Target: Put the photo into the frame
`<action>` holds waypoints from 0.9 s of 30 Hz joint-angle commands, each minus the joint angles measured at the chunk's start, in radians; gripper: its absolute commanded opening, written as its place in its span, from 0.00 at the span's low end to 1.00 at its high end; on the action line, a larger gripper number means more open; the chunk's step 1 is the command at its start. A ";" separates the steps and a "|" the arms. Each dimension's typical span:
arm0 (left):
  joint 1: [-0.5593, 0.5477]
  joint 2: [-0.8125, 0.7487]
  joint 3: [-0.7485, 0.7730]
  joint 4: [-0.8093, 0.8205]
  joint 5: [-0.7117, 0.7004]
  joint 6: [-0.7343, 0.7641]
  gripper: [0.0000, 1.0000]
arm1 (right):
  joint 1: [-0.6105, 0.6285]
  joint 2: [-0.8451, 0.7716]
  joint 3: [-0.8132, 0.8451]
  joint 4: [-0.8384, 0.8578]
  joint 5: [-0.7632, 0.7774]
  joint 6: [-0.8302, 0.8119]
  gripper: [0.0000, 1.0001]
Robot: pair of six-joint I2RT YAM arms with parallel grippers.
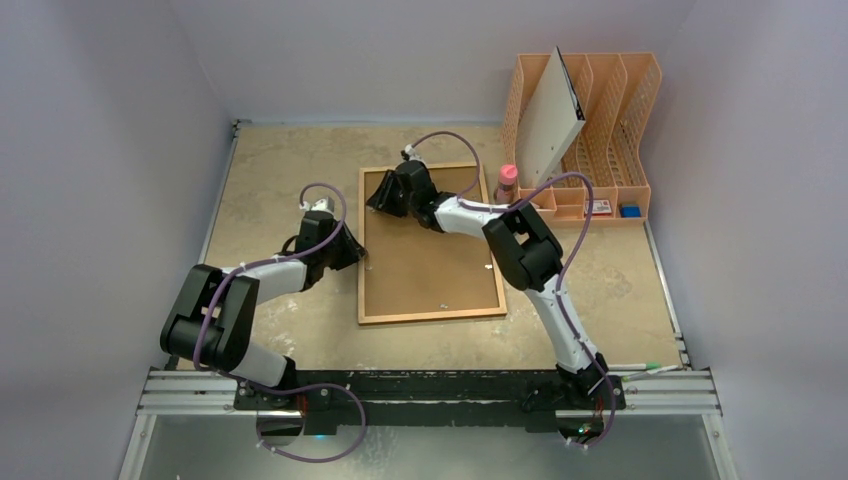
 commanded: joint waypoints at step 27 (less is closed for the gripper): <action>0.002 0.027 0.023 0.017 0.010 0.009 0.24 | -0.004 0.026 0.025 0.014 -0.162 -0.015 0.32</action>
